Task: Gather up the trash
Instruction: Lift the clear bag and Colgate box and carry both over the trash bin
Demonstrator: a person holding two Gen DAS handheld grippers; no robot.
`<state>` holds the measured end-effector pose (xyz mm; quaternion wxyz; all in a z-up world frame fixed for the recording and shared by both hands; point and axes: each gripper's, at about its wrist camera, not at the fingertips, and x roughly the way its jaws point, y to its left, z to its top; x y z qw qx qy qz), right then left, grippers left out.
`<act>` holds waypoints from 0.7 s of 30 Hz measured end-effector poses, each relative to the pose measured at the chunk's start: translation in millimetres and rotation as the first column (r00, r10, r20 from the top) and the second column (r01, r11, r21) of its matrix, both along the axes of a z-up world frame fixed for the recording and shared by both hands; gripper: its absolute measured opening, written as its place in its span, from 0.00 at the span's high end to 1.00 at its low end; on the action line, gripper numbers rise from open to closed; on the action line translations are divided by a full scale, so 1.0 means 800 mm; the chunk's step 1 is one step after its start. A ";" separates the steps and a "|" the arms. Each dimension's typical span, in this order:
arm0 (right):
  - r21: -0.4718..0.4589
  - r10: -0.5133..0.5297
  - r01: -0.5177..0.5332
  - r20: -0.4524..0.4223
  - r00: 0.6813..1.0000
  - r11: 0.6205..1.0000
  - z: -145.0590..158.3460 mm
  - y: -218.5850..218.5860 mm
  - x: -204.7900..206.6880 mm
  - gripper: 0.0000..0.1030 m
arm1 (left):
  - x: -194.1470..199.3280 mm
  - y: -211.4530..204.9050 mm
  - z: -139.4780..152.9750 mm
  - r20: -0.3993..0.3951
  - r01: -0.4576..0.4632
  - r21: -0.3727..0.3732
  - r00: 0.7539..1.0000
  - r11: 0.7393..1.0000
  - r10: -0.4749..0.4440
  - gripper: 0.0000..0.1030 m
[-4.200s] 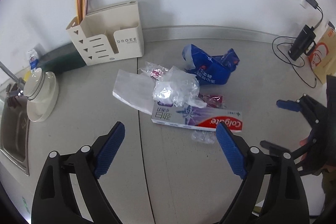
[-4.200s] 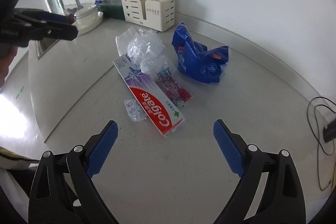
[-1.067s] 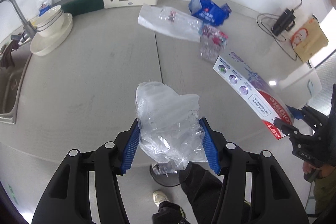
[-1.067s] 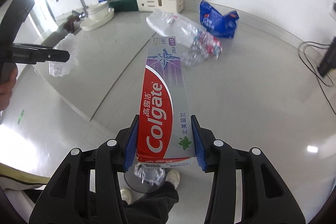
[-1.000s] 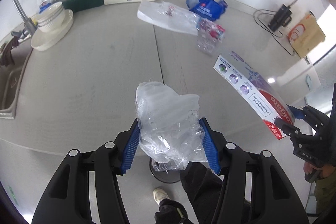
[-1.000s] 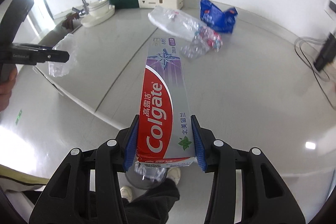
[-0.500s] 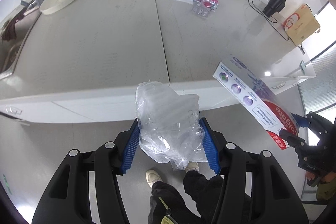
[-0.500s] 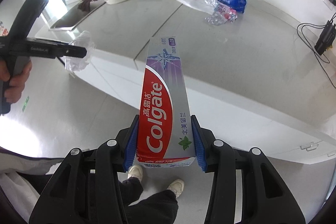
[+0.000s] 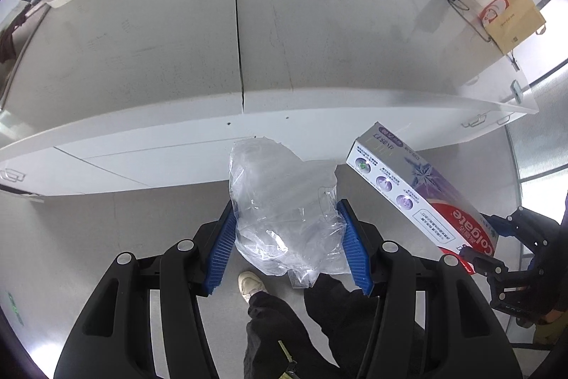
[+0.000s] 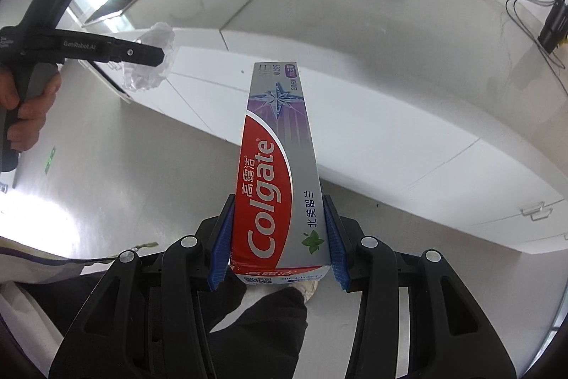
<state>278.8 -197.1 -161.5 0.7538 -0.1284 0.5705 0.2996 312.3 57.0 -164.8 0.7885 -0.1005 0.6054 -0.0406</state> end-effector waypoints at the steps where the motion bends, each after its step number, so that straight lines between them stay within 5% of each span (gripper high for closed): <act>1: -0.010 0.000 0.000 -0.016 1.000 1.000 -0.010 0.000 -0.001 0.55 | 0.001 0.000 -0.008 -0.010 -0.004 0.003 1.000 1.000 0.004 0.46; 12: -0.062 0.027 -0.036 -0.141 0.990 0.997 -0.122 0.036 0.016 0.55 | 0.003 -0.004 -0.073 -0.037 -0.040 0.019 0.998 0.999 0.040 0.46; 21: -0.110 -0.027 -0.001 -0.259 0.966 0.994 -0.243 0.065 0.032 0.55 | -0.011 0.008 -0.170 -0.038 -0.113 -0.014 0.993 0.993 0.112 0.46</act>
